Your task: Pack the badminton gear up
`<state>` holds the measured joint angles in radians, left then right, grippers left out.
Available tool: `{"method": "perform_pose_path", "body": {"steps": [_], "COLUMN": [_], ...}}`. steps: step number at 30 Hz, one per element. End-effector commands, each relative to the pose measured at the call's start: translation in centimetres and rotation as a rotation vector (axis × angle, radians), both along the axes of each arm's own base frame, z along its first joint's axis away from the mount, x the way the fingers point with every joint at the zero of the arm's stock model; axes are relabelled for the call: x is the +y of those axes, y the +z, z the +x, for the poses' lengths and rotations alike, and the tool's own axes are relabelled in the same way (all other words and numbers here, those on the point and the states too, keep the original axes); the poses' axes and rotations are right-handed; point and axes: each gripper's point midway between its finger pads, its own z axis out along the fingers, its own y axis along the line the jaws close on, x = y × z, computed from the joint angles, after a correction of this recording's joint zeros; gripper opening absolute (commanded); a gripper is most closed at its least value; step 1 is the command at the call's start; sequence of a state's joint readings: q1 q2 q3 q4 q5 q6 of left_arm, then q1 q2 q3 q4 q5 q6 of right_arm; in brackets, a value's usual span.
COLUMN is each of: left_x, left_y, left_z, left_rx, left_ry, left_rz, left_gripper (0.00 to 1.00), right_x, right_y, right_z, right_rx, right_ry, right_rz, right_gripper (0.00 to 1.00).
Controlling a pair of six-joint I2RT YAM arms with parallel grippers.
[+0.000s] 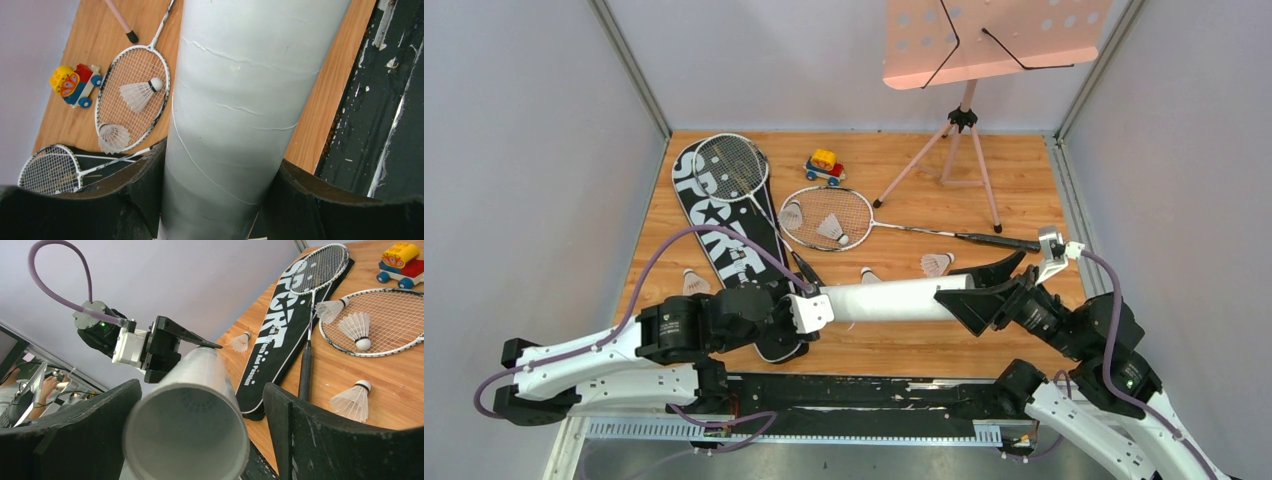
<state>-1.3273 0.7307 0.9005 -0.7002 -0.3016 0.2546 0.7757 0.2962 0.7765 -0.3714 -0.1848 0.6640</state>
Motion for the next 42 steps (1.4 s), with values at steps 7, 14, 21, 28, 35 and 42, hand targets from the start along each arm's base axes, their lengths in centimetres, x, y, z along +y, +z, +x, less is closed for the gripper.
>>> {"method": "perform_pose_path", "body": {"steps": [7, 14, 21, 28, 35, 42], "left_x": [-0.2, -0.1, -0.2, -1.9, -3.4, -3.3], "left_y": [2.4, 2.0, 2.3, 2.8, 3.0, 3.3], "left_z": [0.1, 0.5, 1.3, 1.3, 0.8, -0.2], "left_rx": [0.016, 0.026, 0.011, 0.017, 0.028, 0.068], "left_ry": [0.048, 0.081, 0.132, 0.099, 0.049, 0.012], "left_rz": [-0.143, -0.125, -0.105, -0.083, -0.135, -0.164], "left_gripper": [0.53, 0.69, 0.82, 0.88, 0.80, 0.72], "right_x": [2.2, 3.4, 5.2, 6.7, 7.6, 7.4], "right_y": [-1.4, -0.4, 1.2, 1.2, 1.4, 0.7], "right_z": [0.7, 1.5, 1.8, 2.6, 2.4, 2.2], "right_rx": [0.076, 0.071, 0.057, 0.081, 0.079, 0.075], "right_ry": [0.062, 0.078, 0.144, 0.180, 0.227, 0.230], "right_rz": [-0.044, 0.000, 0.059, 0.067, 0.074, 0.065], "right_gripper": [0.63, 0.36, 0.35, 0.33, 0.33, 0.36]}}
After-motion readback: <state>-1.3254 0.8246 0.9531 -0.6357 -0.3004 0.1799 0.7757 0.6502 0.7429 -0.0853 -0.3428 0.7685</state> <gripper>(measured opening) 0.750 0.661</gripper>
